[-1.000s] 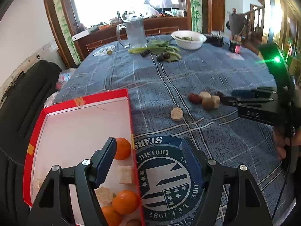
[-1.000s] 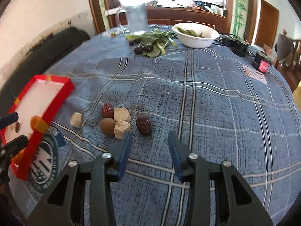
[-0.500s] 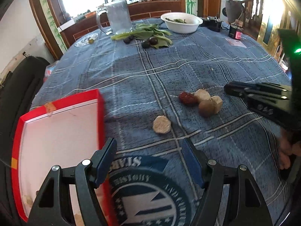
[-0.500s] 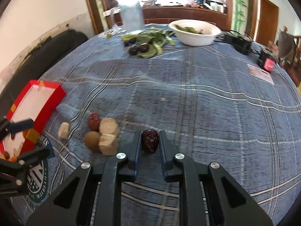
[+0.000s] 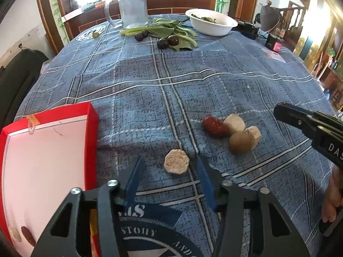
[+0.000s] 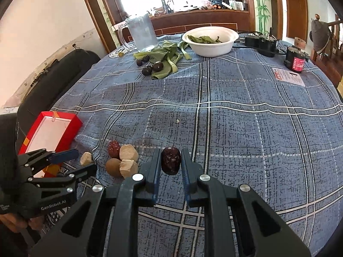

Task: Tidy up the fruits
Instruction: 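Grasp a dark red date with the right tool while the left tool grasps another beige cake, then carry the date and cake into the tray and open both tools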

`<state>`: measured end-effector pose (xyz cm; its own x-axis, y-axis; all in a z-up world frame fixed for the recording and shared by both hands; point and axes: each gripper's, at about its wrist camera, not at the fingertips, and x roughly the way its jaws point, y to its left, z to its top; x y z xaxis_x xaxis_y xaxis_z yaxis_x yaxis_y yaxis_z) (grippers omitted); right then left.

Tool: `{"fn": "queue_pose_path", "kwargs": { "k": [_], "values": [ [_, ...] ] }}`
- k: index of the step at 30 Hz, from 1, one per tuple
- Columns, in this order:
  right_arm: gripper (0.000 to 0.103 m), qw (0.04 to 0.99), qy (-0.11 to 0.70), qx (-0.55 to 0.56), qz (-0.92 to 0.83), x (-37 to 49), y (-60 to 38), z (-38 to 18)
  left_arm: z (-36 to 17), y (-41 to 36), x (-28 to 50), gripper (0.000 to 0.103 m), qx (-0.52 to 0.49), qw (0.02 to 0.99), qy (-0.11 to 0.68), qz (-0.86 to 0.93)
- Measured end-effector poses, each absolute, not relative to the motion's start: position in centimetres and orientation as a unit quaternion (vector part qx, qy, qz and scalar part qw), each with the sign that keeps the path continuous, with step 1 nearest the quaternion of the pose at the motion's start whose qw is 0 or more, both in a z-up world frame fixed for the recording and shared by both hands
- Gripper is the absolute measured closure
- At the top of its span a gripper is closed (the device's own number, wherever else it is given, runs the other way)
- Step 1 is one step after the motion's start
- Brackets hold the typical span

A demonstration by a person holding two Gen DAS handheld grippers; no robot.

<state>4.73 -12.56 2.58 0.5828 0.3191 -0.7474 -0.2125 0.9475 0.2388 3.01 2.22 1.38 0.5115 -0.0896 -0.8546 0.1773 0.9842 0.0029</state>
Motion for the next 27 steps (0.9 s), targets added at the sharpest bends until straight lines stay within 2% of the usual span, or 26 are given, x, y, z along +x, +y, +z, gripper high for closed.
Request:
{"fn": "queue_pose_path", "kwargs": {
  "k": [3,5,14,27],
  "values": [
    [0.083,0.887,0.432,0.065,0.151,4.8,-12.5,2.5,1.4,1.8,2.9,0.070,0.048,0.871,0.480,-0.089],
    [0.083,0.888,0.431,0.064,0.148,4.8,-12.6,2.5,1.4,1.5,2.7,0.082,0.050,0.872,0.477,-0.097],
    [0.083,0.894,0.418,0.067,0.150,4.7,-12.9,2.8,2.5,2.0,1.1,0.082,0.040,0.888,0.454,-0.058],
    [0.083,0.922,0.340,0.094,0.159,3.3,-13.7,4.8,9.8,5.5,-5.3,0.082,0.075,0.948,0.302,0.066]
  ]
}}
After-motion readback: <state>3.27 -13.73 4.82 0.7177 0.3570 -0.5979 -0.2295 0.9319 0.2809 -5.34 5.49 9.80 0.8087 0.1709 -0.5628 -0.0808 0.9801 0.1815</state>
